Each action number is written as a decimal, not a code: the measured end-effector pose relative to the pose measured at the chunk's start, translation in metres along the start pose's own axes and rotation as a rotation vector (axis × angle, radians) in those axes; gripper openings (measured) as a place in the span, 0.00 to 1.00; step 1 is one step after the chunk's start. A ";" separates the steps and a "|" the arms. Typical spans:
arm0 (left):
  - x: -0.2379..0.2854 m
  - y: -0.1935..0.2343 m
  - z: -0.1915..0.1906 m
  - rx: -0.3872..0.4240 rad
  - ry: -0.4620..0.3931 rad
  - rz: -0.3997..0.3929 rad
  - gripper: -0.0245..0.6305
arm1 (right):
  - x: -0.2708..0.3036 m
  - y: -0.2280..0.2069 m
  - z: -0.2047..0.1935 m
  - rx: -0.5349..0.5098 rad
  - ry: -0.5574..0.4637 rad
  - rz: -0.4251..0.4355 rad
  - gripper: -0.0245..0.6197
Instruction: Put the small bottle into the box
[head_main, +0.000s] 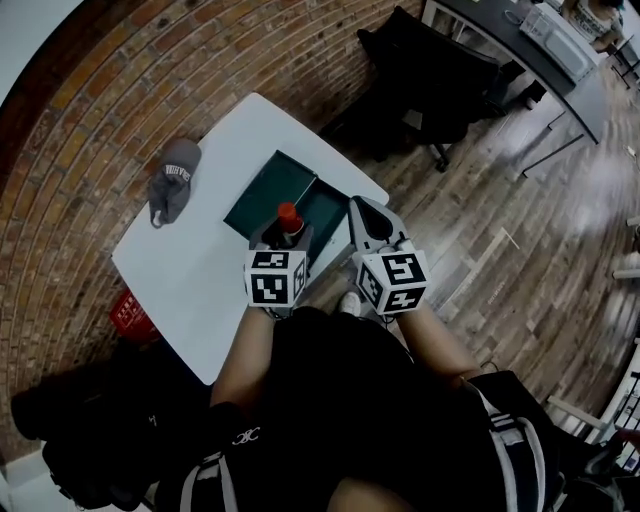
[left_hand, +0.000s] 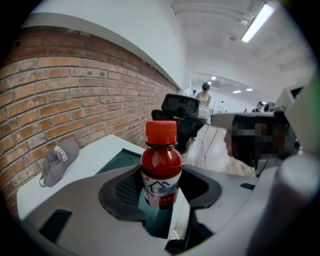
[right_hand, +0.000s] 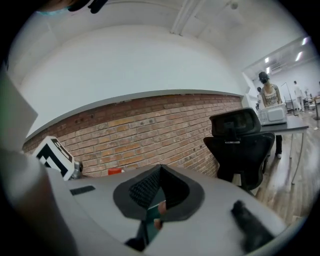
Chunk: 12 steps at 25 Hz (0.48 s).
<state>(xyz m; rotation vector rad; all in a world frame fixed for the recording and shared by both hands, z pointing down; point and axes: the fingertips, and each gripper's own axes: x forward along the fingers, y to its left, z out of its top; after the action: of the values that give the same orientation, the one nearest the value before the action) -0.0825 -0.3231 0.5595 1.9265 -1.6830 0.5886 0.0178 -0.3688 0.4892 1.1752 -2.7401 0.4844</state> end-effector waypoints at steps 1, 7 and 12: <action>0.008 0.000 -0.008 0.000 0.034 -0.009 0.38 | 0.000 -0.004 -0.001 0.007 0.004 -0.002 0.08; 0.054 0.007 -0.050 0.077 0.248 -0.009 0.38 | 0.001 -0.023 -0.012 0.028 0.046 -0.022 0.08; 0.075 0.006 -0.081 0.193 0.398 -0.041 0.38 | 0.005 -0.028 -0.018 0.035 0.075 -0.037 0.08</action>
<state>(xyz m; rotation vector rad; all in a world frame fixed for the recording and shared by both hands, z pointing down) -0.0776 -0.3302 0.6703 1.8148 -1.3726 1.0724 0.0344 -0.3846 0.5140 1.1889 -2.6526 0.5627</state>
